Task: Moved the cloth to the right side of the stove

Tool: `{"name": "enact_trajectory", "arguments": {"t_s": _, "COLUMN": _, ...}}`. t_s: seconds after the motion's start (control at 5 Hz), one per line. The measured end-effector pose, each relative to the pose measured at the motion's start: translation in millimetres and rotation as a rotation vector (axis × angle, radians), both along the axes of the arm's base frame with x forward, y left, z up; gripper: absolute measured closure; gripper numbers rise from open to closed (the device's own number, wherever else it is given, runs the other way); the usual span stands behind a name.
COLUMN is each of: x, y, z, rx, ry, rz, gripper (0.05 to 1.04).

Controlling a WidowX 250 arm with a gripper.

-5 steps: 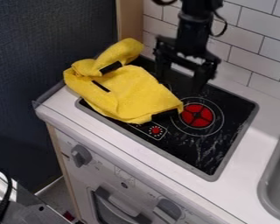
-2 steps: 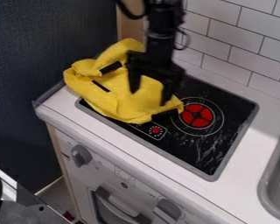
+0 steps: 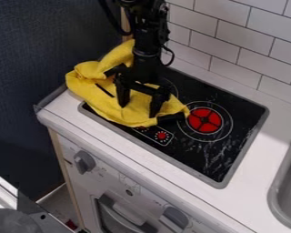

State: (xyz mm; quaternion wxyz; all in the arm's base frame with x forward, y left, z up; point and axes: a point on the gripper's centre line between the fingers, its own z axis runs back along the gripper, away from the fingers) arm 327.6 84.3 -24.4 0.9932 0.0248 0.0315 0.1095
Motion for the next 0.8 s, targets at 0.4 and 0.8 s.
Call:
{"name": "enact_trajectory", "arguments": {"t_s": 0.4, "x": 5, "y": -25, "z": -4.1, "rx": -0.065, "ry": 0.009, "rz": -0.022, "gripper": 0.084}}
{"name": "enact_trajectory", "arguments": {"t_s": 0.8, "x": 14, "y": -62, "z": -6.5, "rx": -0.113, "ry": -0.020, "rz": -0.041, "gripper": 0.084}}
